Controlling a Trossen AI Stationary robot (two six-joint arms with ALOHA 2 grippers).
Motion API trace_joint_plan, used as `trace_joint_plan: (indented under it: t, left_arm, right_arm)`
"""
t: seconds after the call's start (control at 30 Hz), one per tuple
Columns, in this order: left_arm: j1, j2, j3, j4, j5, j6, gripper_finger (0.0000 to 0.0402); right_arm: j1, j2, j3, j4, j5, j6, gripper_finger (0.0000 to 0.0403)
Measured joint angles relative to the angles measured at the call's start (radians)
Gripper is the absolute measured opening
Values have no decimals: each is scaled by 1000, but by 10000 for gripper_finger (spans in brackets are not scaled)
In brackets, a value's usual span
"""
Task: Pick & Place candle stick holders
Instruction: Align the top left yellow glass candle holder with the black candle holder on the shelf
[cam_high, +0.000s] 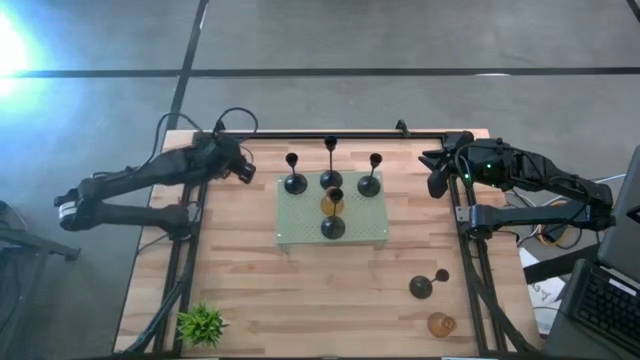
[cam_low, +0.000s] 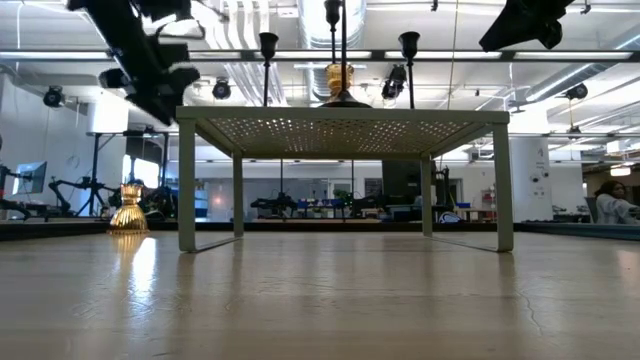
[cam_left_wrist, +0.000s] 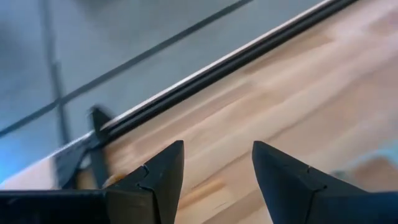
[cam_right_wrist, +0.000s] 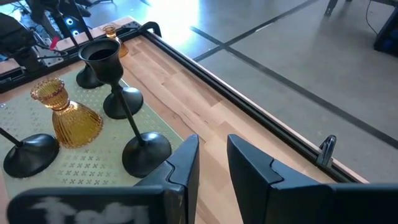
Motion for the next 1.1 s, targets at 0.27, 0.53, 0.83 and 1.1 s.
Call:
trace_joint_plan:
  t: [0.27, 0.53, 0.83, 1.1]
  left_arm:
    - [214, 77, 0, -155, -8, -143, 193]
    - [263, 150, 0, -194, 99, -150, 193]
    - [314, 263, -30, -299, 78, -261, 204]
    - [317, 354, -119, -142, 75, -247, 253]
  right_arm:
    - [0, 0, 0, 0, 0, -6, 87]
    - [0, 0, 0, 0, 0, -29, 92]
    - [0, 0, 0, -1, -10, -56, 79]
    - [0, 0, 0, -2, -10, -85, 90]
